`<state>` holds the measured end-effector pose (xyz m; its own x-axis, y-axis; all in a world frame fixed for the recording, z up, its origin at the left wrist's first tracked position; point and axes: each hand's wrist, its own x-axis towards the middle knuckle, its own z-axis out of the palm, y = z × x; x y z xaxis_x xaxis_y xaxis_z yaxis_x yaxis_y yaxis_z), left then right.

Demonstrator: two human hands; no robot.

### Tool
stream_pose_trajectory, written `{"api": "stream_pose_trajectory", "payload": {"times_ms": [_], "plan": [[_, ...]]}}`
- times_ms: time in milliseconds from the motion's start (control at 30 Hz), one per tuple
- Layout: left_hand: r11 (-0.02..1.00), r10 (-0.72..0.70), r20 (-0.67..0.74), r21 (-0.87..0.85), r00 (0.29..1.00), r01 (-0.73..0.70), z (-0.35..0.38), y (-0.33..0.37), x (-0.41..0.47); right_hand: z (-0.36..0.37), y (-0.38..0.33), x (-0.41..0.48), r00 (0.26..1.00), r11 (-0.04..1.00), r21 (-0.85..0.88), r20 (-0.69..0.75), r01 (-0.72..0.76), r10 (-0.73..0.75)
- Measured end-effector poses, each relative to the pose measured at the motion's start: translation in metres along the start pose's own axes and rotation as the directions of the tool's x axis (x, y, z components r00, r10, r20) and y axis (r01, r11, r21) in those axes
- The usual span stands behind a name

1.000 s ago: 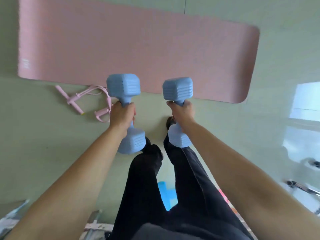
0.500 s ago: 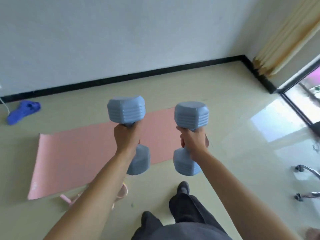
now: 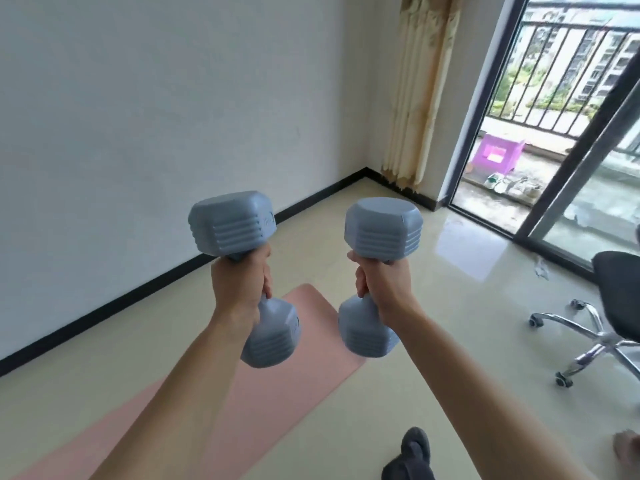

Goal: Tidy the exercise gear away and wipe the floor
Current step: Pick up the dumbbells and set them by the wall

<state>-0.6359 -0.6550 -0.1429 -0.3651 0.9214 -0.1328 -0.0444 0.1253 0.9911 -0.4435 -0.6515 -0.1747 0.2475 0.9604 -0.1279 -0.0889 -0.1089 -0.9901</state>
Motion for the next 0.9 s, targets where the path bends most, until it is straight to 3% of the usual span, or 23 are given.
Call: {"api": "stream_pose_trajectory", "payload": {"times_ms": [433,700,900], "plan": [[0.972,-0.225,0.078,0.094,0.971,0.217,0.287,-0.024,0.105,-0.18,-0.02,0.248,0.989,0.986,-0.087,-0.037,-0.146,0.143],[0.977,-0.197,0.076,0.092,0.977,0.19,0.401,-0.026,0.237,-0.195,-0.023,0.419,0.983,0.983,-0.016,-0.029,-0.183,0.183],[0.976,-0.212,0.071,0.06,0.975,0.208,0.488,-0.03,0.386,-0.172,-0.026,0.596,0.975,0.971,-0.092,-0.015,-0.223,0.222]]}}
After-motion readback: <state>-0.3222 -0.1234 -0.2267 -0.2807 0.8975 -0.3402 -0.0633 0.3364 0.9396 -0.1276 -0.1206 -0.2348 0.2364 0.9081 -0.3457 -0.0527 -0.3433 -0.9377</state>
